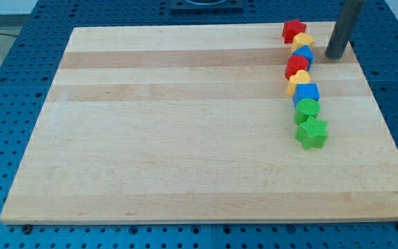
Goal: Adjust the yellow hexagon and red star slightly to the left side
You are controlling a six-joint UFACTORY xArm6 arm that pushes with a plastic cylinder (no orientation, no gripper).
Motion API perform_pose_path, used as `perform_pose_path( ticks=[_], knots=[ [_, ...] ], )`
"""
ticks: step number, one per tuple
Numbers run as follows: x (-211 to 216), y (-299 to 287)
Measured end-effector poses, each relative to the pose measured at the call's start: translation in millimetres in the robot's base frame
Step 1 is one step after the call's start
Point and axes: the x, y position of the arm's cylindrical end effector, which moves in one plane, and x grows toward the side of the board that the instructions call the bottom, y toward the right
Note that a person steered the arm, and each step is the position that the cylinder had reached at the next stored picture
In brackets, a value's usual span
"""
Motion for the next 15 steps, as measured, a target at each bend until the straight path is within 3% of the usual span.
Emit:
perform_pose_path(
  ticks=[4,6,8,10,12,14,15],
  knots=[
    [0.3,-37.5],
    [-1.8,-14.7],
    [-34.4,-19.3],
    [-38.8,-37.2],
    [-42.0,-6.8],
    [-91.7,-6.6],
    [-93.0,-6.8]
  ],
)
